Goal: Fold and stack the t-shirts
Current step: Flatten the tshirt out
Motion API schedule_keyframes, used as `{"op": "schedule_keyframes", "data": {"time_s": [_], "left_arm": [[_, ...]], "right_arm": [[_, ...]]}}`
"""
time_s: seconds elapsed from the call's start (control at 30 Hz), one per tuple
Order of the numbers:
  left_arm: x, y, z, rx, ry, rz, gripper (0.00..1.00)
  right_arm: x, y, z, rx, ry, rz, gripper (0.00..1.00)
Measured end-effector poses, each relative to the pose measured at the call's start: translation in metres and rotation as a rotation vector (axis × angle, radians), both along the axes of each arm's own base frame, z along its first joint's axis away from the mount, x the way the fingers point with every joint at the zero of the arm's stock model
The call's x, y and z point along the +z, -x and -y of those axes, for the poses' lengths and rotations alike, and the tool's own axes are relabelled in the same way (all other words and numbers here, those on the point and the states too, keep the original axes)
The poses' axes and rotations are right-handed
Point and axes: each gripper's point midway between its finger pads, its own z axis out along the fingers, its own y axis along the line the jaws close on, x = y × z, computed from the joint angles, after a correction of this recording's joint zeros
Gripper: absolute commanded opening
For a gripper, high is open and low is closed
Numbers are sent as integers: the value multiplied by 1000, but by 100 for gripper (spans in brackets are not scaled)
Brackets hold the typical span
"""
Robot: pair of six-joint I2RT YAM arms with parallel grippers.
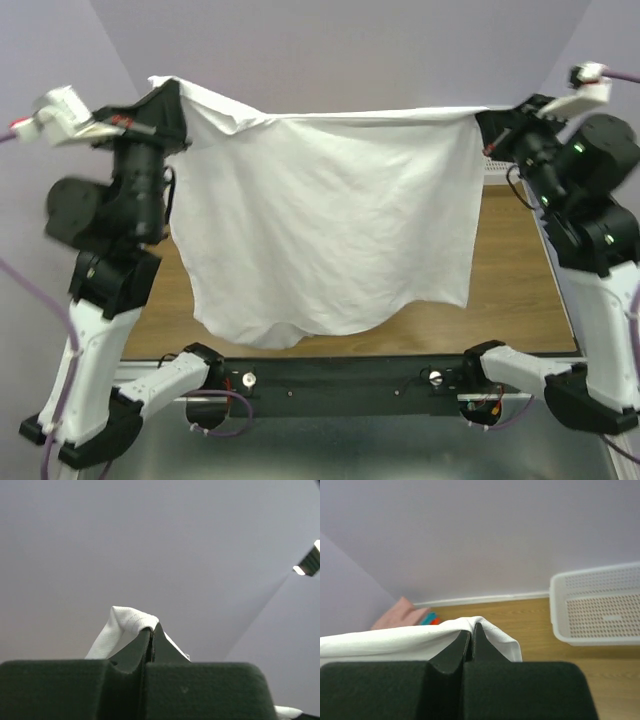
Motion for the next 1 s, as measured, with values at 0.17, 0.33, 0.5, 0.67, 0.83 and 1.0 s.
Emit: {"op": "schedule_keyframes", "data": {"time_s": [0.17, 0.33, 0.5, 0.67, 0.83, 1.0], "left_arm": [[-31, -102, 11, 151, -94, -176, 0], [-89, -213, 3, 247, -212, -363, 0], [-81, -261, 0, 243, -277, -369, 0], [-37, -235, 0, 219, -278, -263, 0], [-56, -192, -8, 214, -272, -255, 0], [-177, -173, -9, 173, -239, -423, 0]], "right_arm": [[-68, -88, -4, -132, 110, -196, 0], [-116, -149, -7, -196, 230, -312, 0], [-86, -182, -3, -230, 260, -236, 0], [-48, -177, 10, -257, 251, -141, 0], [-75, -164, 13, -228, 288, -176, 1], [-176, -154, 9, -161, 357, -356, 0]]}}
